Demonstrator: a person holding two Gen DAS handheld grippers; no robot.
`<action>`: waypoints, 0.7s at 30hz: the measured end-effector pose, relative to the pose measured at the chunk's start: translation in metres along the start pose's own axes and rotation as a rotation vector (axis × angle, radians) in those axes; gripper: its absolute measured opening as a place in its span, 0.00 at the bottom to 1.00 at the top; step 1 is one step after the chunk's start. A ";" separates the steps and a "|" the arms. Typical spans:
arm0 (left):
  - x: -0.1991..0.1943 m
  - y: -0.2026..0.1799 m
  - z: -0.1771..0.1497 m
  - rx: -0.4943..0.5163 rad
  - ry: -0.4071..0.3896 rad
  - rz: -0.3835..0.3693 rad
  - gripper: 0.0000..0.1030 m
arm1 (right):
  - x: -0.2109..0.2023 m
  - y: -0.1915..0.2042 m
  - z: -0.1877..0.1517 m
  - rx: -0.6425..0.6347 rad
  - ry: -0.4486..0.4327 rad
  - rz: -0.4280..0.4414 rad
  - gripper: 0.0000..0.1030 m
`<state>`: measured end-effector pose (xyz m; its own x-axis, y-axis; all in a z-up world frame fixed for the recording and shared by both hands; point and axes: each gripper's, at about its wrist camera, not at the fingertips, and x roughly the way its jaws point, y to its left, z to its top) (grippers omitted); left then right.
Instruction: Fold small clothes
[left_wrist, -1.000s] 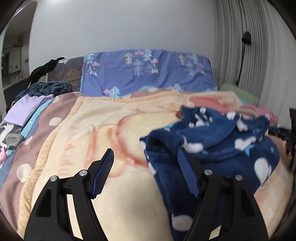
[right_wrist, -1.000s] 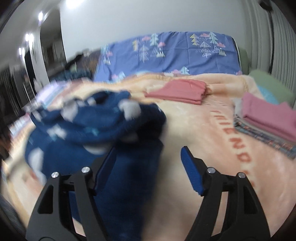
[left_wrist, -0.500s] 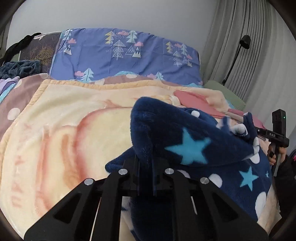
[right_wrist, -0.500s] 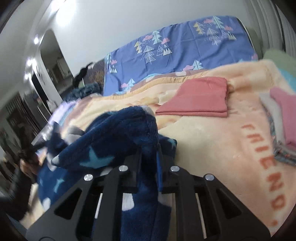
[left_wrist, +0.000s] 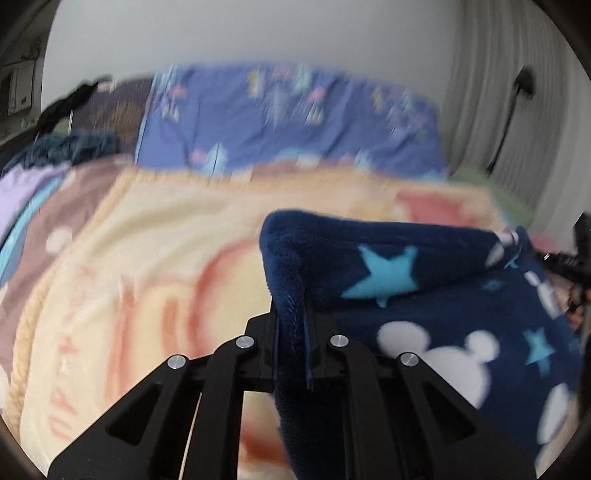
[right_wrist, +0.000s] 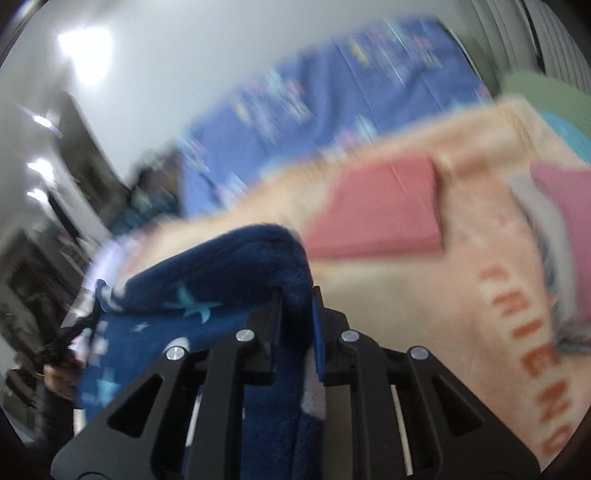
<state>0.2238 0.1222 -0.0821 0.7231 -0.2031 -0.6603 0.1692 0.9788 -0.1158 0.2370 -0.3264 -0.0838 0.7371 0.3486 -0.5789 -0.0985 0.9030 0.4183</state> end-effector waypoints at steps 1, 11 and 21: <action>0.016 0.002 -0.007 -0.013 0.051 0.003 0.12 | 0.014 -0.005 -0.004 0.021 0.038 -0.016 0.15; 0.018 0.021 0.012 -0.111 0.042 -0.119 0.52 | 0.020 -0.032 0.000 0.140 0.105 0.119 0.66; -0.057 0.013 0.046 -0.117 -0.254 -0.245 0.05 | -0.040 0.001 0.022 0.020 -0.131 0.332 0.12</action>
<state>0.2161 0.1457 -0.0118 0.8164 -0.4176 -0.3988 0.2906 0.8940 -0.3411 0.2221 -0.3455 -0.0446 0.7468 0.5855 -0.3153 -0.3344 0.7404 0.5830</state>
